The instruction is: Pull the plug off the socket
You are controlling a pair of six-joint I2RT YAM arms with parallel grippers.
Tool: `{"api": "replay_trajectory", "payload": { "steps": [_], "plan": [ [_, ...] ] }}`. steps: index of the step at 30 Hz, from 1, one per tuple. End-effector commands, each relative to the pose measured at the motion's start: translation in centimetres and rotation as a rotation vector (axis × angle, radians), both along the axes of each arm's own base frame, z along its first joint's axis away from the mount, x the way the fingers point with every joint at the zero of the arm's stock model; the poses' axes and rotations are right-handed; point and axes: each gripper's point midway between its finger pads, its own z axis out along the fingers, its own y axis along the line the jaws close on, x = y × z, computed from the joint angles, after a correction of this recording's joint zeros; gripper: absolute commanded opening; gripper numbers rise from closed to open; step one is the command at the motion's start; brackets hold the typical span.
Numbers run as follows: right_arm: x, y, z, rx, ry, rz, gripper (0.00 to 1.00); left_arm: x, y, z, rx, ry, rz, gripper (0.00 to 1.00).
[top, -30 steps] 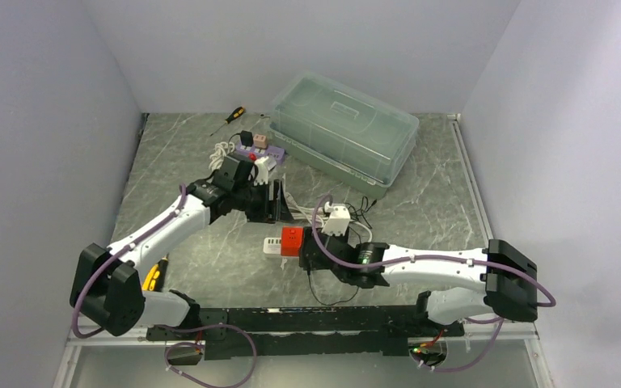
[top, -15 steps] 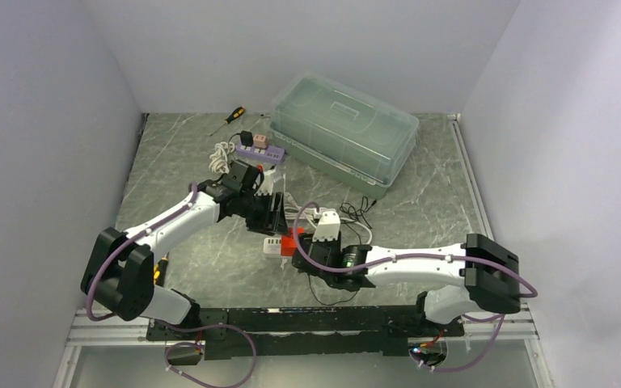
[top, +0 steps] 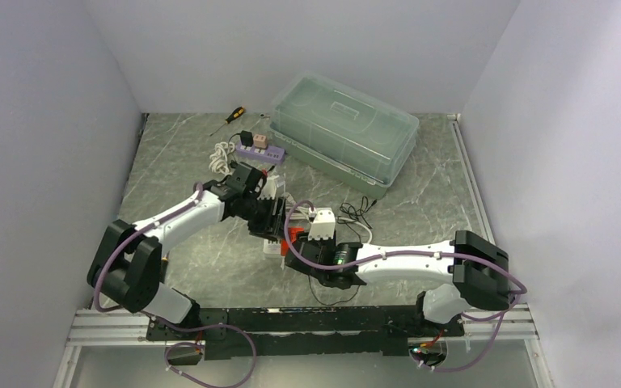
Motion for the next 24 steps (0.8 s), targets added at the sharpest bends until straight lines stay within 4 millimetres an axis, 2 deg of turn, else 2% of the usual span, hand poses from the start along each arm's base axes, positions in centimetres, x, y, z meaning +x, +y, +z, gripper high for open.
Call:
{"api": "replay_trajectory", "payload": {
  "steps": [1, 9, 16, 24],
  "plan": [
    [0.2, 0.2, 0.3, 0.009, -0.012, -0.015, 0.53, -0.1, -0.6, -0.1, -0.015, 0.000, -0.055, 0.59],
    [0.2, 0.3, -0.5, 0.002, 0.023, 0.007, 0.44, -0.6, -0.3, -1.5, 0.038, 0.030, -0.085, 0.56],
    [0.5, -1.1, -1.3, 0.016, 0.065, -0.027, 0.30, -1.0, 0.6, -2.4, 0.110, 0.032, -0.096, 0.52],
    [0.6, -1.7, -1.3, 0.024, 0.072, -0.044, 0.22, -1.2, 0.6, -2.9, 0.129, 0.043, -0.106, 0.50]
  ]
}}
